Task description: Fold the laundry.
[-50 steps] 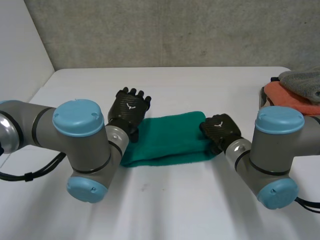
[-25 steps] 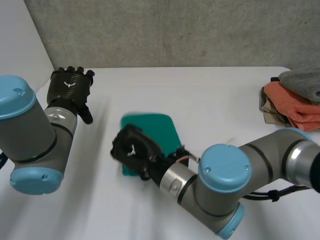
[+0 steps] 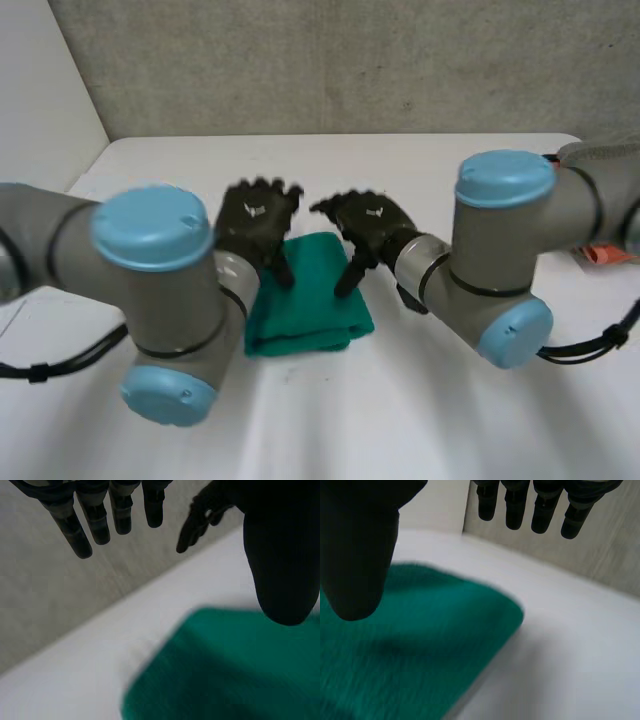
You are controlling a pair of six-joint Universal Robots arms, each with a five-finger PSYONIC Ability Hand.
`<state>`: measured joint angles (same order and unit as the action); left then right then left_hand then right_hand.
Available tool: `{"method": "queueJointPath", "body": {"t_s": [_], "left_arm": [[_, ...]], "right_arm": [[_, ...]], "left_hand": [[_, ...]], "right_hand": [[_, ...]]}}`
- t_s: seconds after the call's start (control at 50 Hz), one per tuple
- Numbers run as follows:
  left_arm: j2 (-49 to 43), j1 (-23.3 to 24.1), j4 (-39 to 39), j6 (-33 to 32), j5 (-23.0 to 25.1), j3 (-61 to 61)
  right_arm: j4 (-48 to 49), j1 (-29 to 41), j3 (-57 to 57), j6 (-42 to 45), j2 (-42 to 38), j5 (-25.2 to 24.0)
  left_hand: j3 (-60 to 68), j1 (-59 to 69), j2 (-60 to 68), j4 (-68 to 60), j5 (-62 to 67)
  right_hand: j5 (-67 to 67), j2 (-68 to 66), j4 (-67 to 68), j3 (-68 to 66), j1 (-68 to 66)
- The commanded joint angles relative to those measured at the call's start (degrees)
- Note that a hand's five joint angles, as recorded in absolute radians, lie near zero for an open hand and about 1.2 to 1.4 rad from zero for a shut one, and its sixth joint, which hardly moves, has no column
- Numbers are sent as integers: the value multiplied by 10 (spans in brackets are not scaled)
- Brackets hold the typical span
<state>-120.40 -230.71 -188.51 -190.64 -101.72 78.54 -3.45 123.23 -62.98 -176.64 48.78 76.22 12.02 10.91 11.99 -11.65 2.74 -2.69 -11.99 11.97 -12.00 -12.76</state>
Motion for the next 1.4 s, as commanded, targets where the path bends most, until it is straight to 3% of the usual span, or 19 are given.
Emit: {"method": "queueJointPath", "body": {"t_s": [0.02,0.12,0.26,0.4,0.54,0.58,0.7,0.8,0.98,1.4], "left_arm": [[-50,-7,86,-2,-36,-14],[-74,-44,117,-3,-36,-9],[-64,-65,118,-6,-28,-10],[3,-68,116,-10,37,-55],[53,-99,113,-10,157,-118],[56,-106,114,-9,193,-128],[58,-121,137,-4,384,-148],[58,-132,171,-5,470,-149],[58,-125,182,-7,486,-142],[58,-126,180,-4,486,-148]], "right_arm": [[-95,0,99,10,-93,-3],[-141,-1,145,13,-126,9],[-142,5,144,65,-87,41],[-104,12,107,168,-26,101],[49,91,-58,243,53,128],[70,101,-81,244,53,129],[134,126,-151,241,34,130],[177,135,-159,242,4,130],[229,134,-132,258,-42,129],[227,132,-63,263,-88,121]], "left_hand": [[-16,-5,-16,13,-24],[-15,-4,-14,11,-22],[-5,7,-4,1,-12],[-16,-5,-16,13,-24],[-16,-5,-16,13,-24],[-16,-5,-16,13,-24],[-16,-5,-16,13,-24],[-13,-2,-13,9,-20],[-11,0,-11,8,-19],[-11,0,-11,8,-19]], "right_hand": [[27,20,-20,20,28],[27,20,-20,20,28],[27,20,-20,20,28],[27,20,-20,20,28],[27,20,-20,20,28],[27,20,-20,20,28],[27,20,-20,20,28],[27,20,-20,20,28],[-18,-25,25,-25,-17],[-184,-191,191,-191,-183]]}}
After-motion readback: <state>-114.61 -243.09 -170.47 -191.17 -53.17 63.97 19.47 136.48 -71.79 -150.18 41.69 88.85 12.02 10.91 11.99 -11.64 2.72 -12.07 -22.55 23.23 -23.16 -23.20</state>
